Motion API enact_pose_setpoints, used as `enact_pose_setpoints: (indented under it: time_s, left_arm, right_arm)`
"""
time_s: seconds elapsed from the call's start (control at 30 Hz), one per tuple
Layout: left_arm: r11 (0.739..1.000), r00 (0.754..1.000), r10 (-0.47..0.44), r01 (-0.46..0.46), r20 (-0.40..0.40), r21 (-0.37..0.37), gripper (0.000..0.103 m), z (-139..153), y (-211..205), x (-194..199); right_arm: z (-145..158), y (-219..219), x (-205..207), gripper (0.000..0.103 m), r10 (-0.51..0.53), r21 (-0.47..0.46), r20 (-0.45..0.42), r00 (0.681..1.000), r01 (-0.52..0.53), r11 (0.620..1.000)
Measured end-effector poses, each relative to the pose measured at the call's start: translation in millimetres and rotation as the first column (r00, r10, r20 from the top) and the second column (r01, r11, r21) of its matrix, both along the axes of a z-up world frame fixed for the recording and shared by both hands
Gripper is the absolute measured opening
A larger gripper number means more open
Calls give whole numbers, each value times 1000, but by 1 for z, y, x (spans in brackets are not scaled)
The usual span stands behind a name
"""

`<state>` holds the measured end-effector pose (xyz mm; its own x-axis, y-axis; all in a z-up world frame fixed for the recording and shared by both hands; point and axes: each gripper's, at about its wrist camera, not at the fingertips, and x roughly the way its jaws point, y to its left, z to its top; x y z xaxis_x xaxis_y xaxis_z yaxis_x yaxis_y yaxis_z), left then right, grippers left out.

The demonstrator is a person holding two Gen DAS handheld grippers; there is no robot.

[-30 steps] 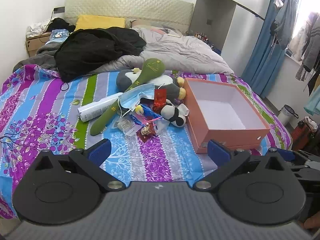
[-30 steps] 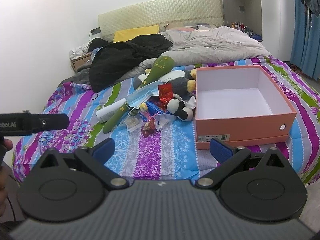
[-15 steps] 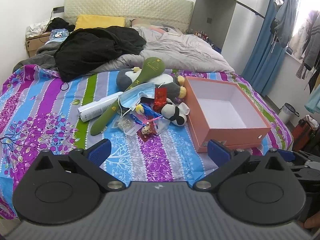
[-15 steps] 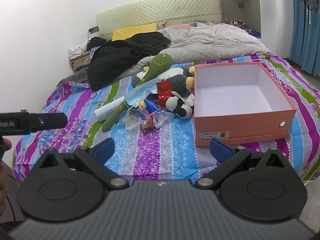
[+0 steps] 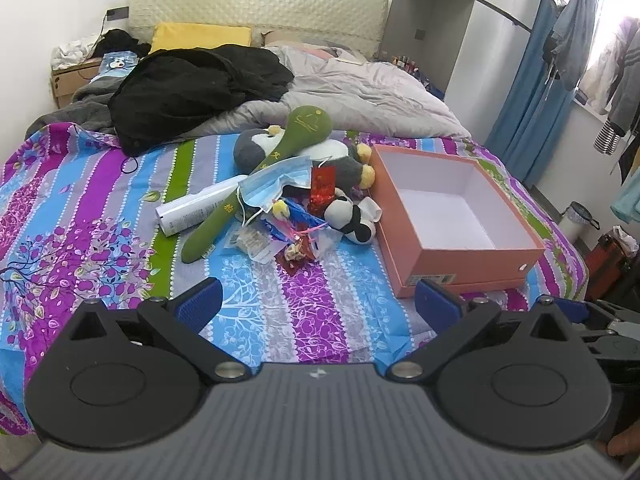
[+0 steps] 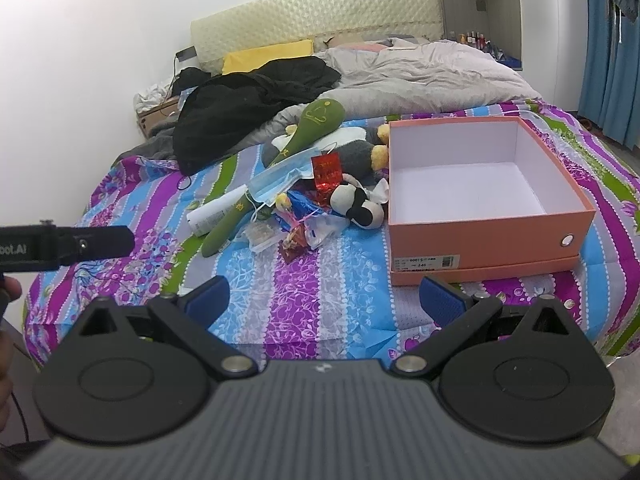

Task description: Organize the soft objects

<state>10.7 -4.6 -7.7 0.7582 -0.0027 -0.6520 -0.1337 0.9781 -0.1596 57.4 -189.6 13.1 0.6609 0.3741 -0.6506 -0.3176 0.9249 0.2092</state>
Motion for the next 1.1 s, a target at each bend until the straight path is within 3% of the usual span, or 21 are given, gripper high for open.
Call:
enact_pose_setpoints:
  time_s: [0.53,0.73,1.1]
  left_arm:
    - [1000,999,-3,2,-32,-29,103,-13,5,12]
    - [1000,999,-6,5,-51,-20,103,-23,10,21]
    - [999,994,-5,0,-111,-45,103,-51,33,61]
  right_arm:
    - [-7,2,5,103,-13,-18,-17,1000,12,1000]
    - [-18,5,16,103,-13,2,-63,998,13,1000]
    - [-42,23,43,103,-18,-22,-106,994,16,1000]
